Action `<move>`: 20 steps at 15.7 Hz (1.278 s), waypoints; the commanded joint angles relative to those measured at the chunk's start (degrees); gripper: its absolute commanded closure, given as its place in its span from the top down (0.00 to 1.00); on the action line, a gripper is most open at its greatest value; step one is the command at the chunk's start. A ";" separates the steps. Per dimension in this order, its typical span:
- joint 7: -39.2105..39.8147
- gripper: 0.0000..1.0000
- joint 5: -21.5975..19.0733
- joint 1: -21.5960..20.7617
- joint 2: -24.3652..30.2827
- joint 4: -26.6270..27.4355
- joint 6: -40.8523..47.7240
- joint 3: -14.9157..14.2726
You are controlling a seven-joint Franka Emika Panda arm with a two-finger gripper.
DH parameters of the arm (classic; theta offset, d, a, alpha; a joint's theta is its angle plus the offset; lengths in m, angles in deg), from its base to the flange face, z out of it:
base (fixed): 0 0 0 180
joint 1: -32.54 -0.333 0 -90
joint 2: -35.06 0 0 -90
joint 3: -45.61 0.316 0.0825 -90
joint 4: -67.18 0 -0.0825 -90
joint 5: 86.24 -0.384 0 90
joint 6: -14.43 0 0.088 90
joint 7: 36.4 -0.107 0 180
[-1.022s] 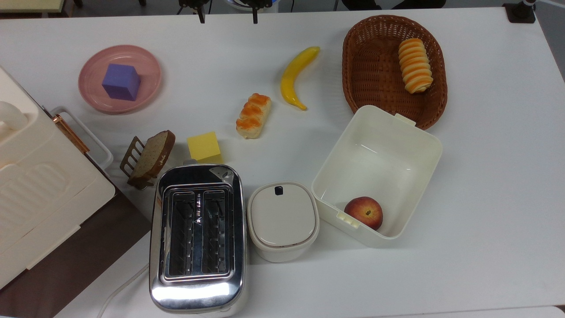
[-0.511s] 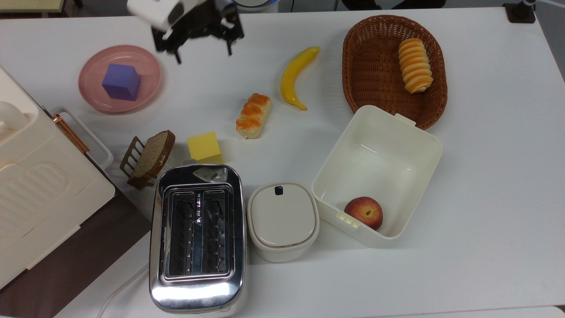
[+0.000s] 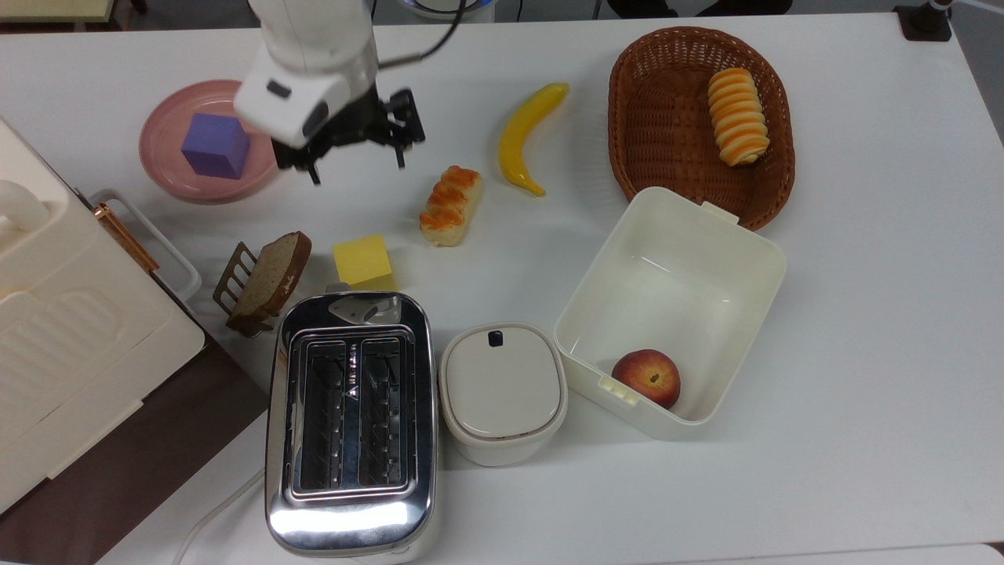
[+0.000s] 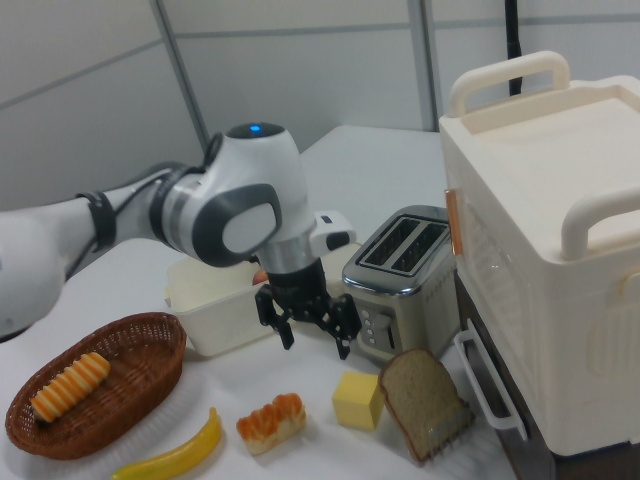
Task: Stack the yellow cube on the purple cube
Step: 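Lower the open gripper over the yellow cube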
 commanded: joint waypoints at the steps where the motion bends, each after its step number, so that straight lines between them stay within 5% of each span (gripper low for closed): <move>1: 0.93 1.00 -1.17 -1.40 -3.44 0.47 -4.68 -1.70; 20: -1.00 1.00 0.15 -1.40 -12.50 -0.23 -13.47 -1.34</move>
